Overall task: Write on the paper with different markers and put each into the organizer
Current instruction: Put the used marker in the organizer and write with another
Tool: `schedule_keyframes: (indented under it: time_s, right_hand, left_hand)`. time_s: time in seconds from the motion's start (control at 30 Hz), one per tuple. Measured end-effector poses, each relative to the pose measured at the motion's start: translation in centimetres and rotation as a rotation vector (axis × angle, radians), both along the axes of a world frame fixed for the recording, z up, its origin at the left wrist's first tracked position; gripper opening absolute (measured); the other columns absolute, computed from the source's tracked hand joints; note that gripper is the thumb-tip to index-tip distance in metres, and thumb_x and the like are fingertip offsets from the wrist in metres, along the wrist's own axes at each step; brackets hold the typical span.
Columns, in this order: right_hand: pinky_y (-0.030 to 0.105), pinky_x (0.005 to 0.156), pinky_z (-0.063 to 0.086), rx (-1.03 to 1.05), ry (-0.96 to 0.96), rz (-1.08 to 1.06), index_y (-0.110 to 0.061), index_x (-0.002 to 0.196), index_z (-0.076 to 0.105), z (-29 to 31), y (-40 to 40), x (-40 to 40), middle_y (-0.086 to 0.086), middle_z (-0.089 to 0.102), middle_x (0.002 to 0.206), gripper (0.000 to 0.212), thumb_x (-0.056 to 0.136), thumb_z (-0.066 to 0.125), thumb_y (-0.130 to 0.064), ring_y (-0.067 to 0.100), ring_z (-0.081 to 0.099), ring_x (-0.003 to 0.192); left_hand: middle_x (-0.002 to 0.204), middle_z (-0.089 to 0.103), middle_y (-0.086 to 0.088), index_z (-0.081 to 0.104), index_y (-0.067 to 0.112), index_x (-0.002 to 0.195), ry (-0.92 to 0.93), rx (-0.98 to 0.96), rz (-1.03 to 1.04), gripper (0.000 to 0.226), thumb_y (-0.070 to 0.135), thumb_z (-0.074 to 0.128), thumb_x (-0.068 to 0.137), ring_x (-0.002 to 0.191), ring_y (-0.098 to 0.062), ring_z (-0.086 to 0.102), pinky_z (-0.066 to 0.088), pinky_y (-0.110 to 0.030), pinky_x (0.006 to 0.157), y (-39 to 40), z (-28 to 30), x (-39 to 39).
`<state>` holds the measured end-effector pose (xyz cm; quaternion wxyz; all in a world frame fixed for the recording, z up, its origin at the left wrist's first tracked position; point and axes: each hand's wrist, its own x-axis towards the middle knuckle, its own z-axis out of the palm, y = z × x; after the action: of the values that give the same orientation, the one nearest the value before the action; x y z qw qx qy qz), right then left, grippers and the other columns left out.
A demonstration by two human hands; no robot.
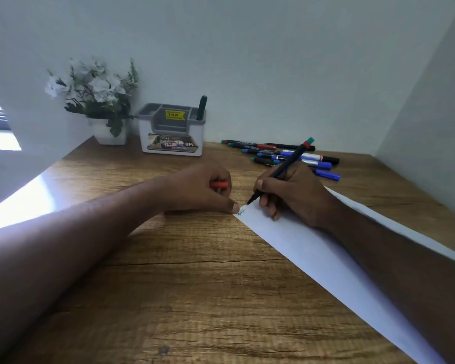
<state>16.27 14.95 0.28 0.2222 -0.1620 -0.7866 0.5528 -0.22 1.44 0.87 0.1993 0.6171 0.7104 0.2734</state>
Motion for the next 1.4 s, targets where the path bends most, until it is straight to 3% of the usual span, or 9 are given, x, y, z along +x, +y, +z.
schedule_keyframes:
  time_s: [1.4]
  right_hand:
    - [0.025,0.038,0.047,0.058,-0.033,-0.036,0.007,0.077,0.065,-0.02,-0.1,-0.05,0.014,0.064,0.055,0.013,0.087,0.062,-0.001,0.019,0.056,0.039]
  left_hand:
    - [0.074,0.057,0.01,0.06,0.027,0.075,0.035,-0.006,-0.011,0.028,0.048,0.077,0.07,0.066,-0.004,0.05,0.04,-0.025,0.059,0.11,-0.34,-0.76]
